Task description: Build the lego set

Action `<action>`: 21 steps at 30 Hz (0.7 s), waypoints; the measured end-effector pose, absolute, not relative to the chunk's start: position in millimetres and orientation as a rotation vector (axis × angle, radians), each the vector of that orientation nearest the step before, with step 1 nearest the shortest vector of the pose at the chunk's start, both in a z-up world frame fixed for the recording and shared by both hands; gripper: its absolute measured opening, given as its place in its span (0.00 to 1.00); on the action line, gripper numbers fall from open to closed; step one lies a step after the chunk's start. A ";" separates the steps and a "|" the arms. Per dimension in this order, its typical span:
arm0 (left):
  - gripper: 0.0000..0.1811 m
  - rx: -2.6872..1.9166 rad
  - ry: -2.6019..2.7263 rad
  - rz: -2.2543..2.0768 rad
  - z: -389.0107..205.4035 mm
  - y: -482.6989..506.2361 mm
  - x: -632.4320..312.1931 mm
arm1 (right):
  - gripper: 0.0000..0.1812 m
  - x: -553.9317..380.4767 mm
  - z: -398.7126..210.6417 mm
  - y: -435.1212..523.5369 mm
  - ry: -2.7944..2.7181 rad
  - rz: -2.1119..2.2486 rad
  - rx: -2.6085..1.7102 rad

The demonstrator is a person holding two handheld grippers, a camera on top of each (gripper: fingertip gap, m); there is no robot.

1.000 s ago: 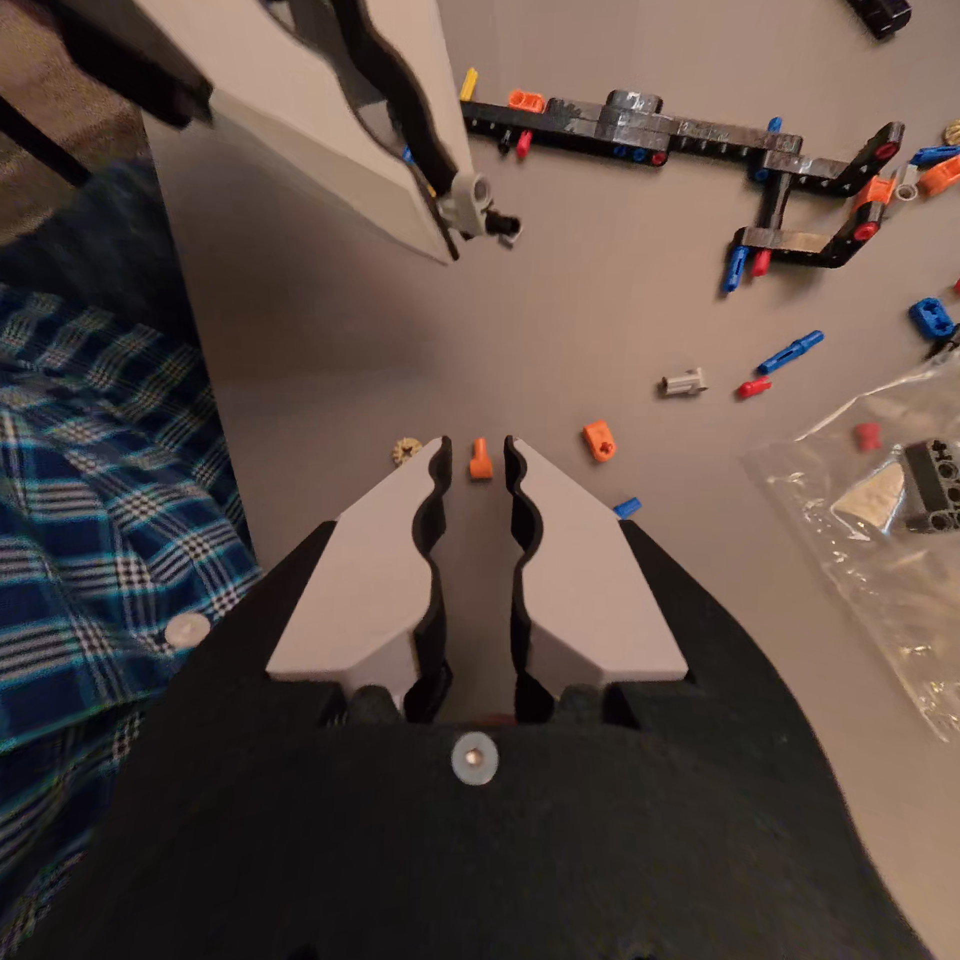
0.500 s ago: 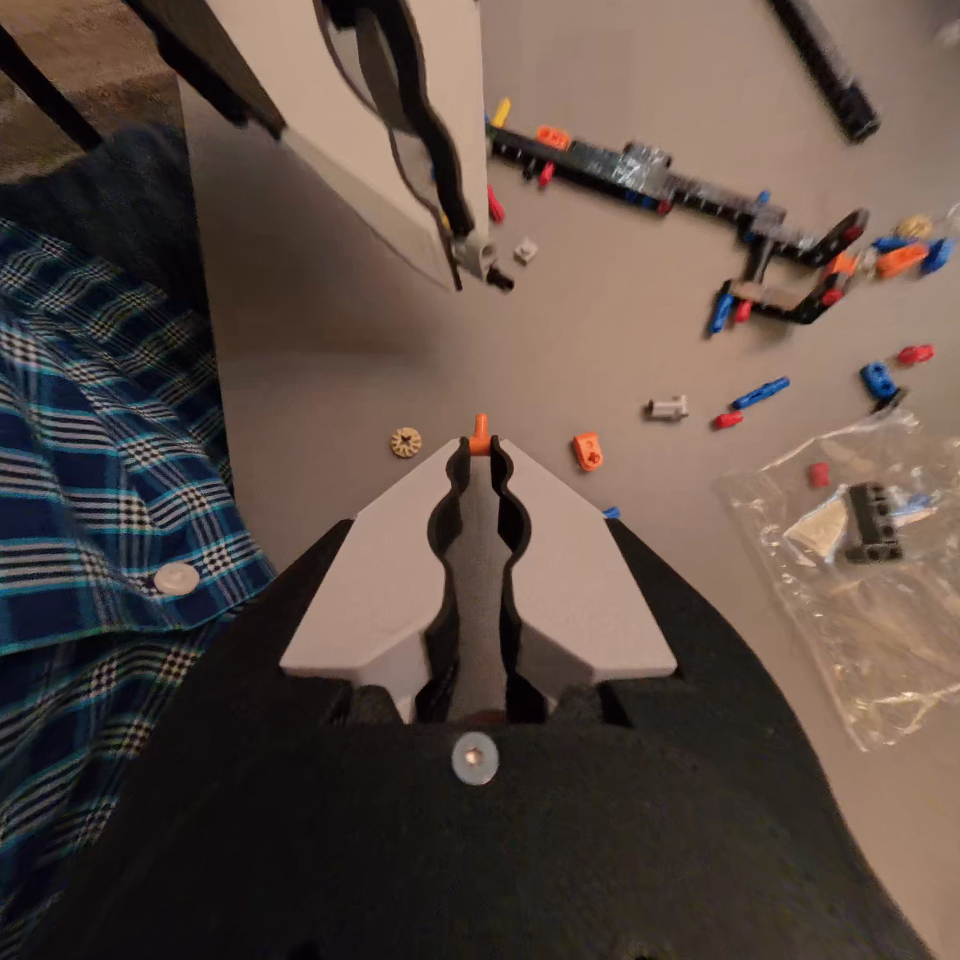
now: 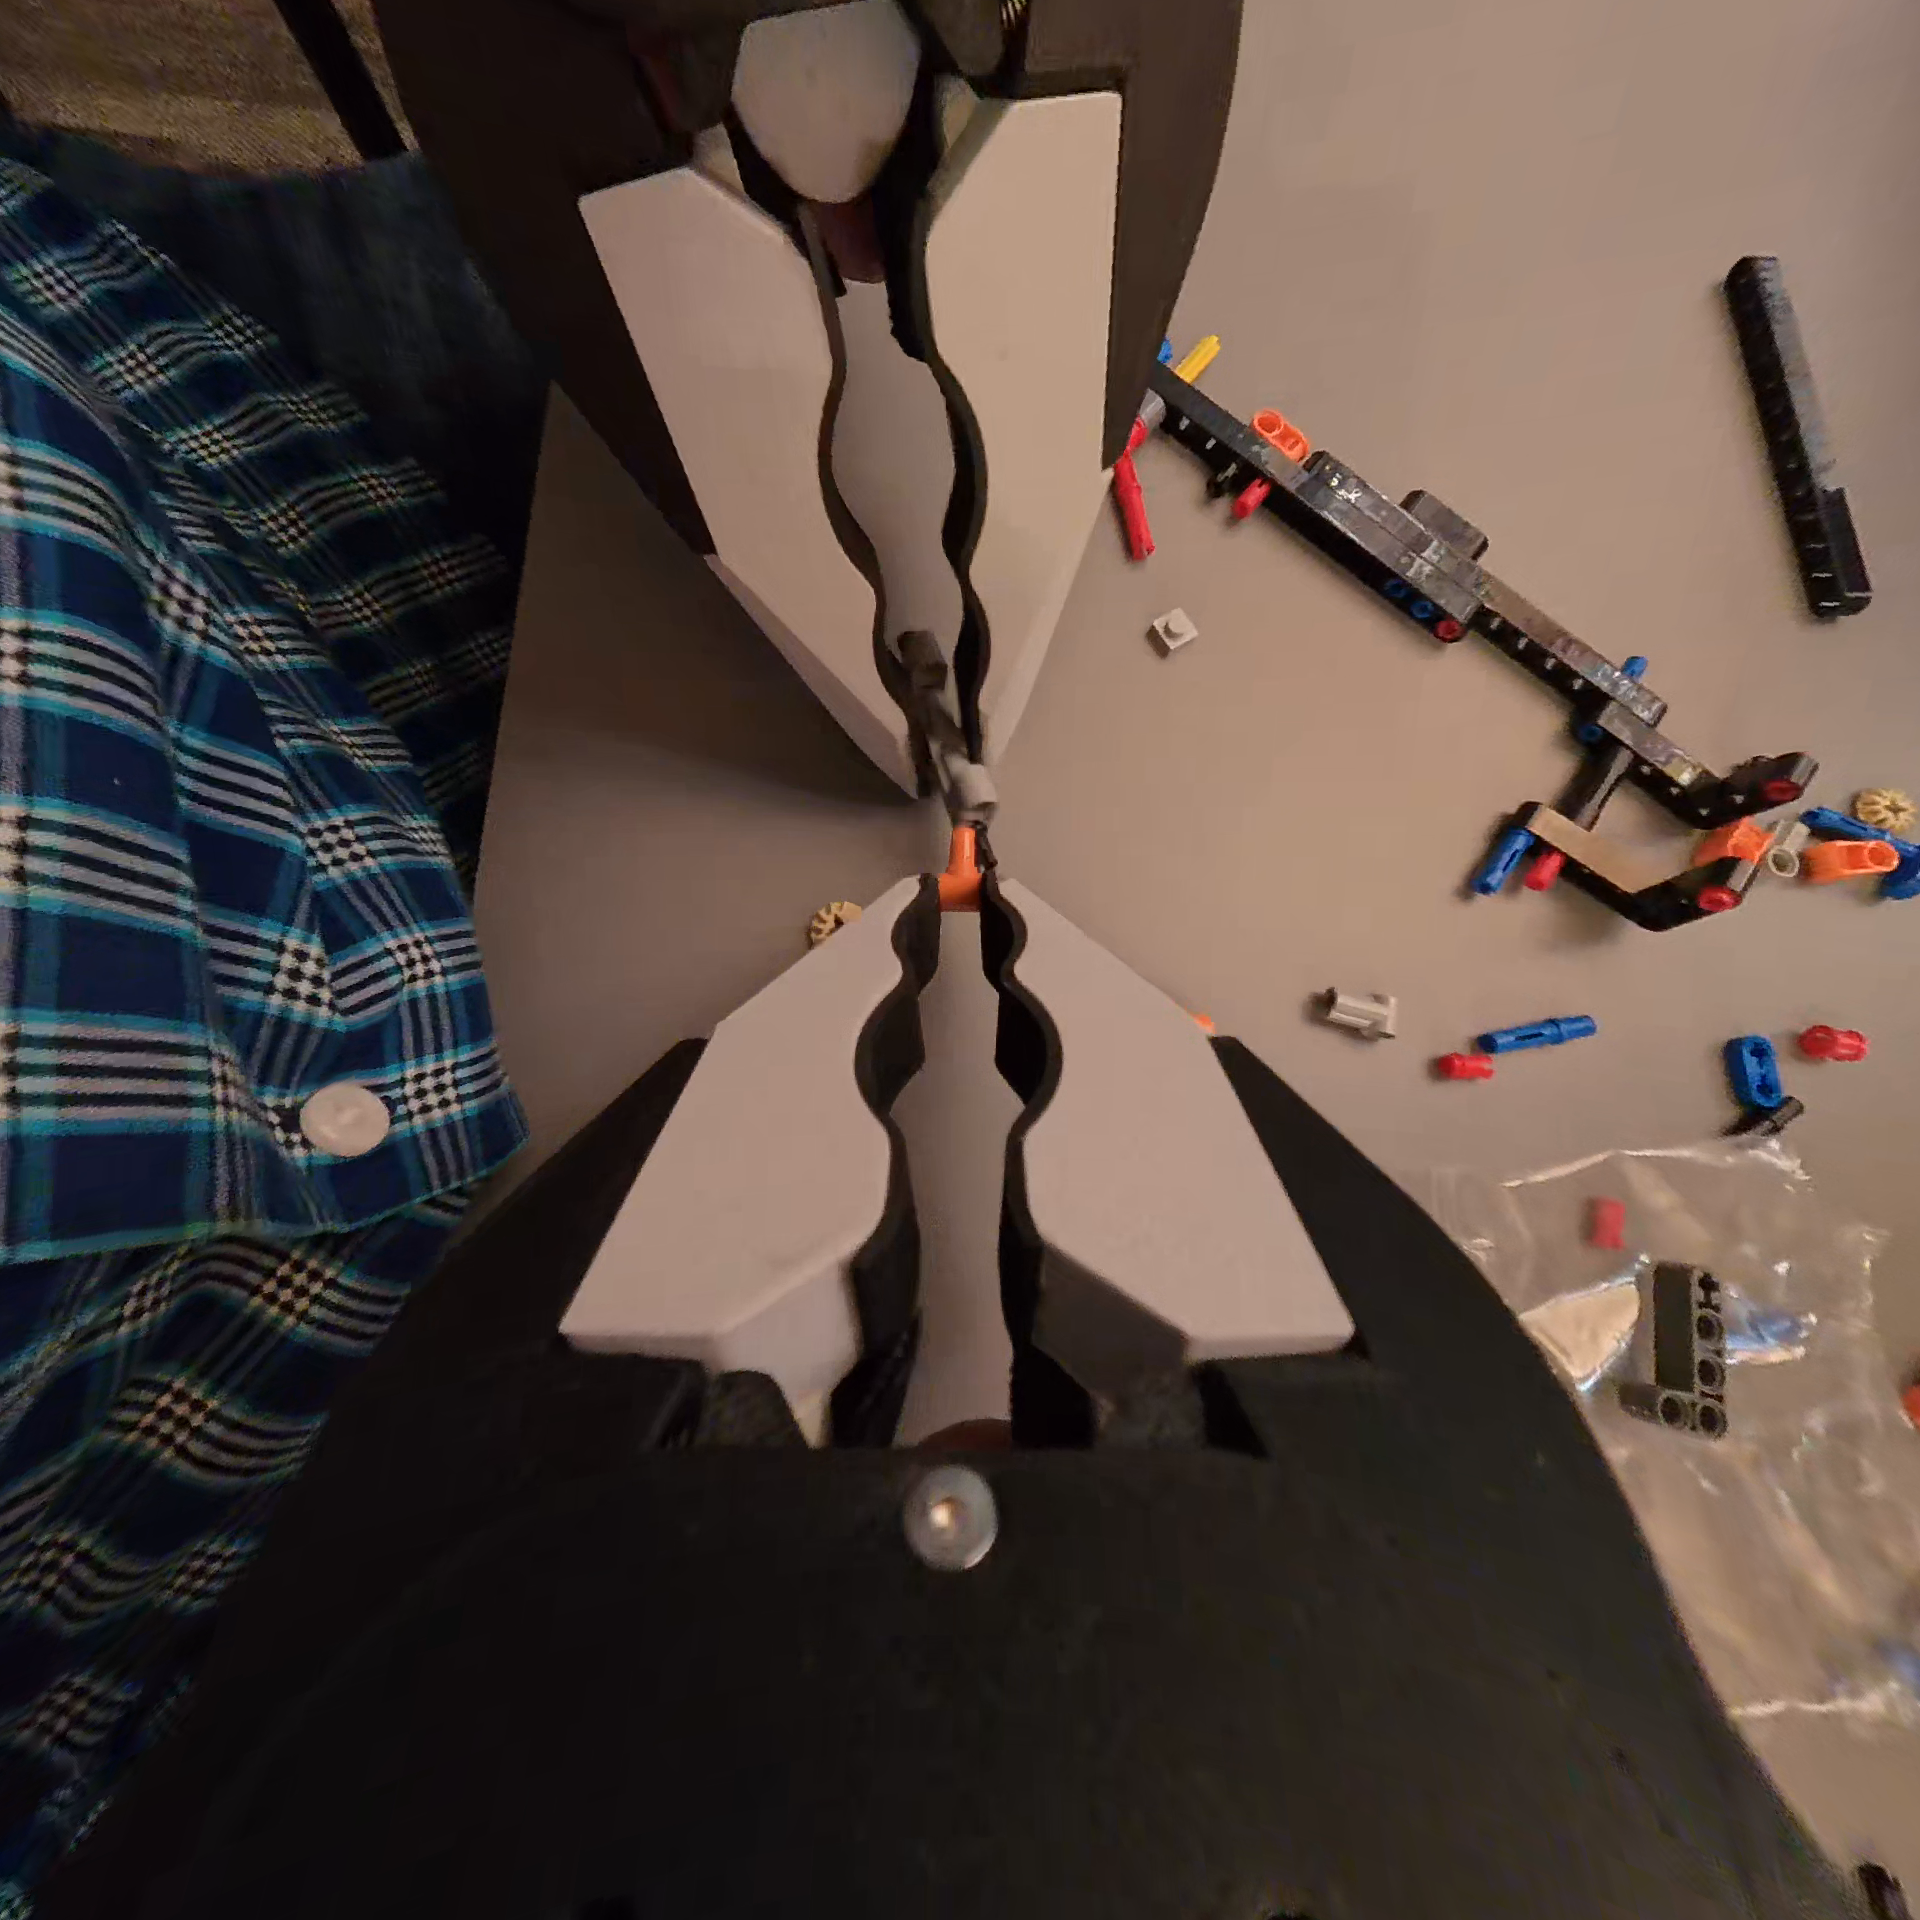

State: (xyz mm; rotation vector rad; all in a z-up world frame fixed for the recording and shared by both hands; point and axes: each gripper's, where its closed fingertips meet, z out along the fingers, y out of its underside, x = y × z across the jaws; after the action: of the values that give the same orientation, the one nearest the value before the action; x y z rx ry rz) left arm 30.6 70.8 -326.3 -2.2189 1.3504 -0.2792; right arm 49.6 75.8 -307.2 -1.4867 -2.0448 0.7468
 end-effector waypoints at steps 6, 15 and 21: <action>0.09 -2.210 1.316 -0.294 -325.3 74.3 32.1 | 0.03 48.4 -309.6 78.7 -2.045 0.764 -1.489; 0.10 -2.292 1.070 -0.447 -314.0 88.8 29.6 | 0.03 49.6 -308.9 90.9 -2.001 0.815 -1.540; 0.03 -2.372 1.021 -0.520 -325.2 86.4 36.1 | 0.03 51.5 -312.5 95.1 -1.984 0.844 -1.571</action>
State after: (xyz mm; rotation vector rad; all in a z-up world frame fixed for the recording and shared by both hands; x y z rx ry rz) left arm 36.1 86.4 -325.2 -2.3724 1.0209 -0.5200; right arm 51.5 95.1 -312.5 -1.5711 -1.9836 0.8441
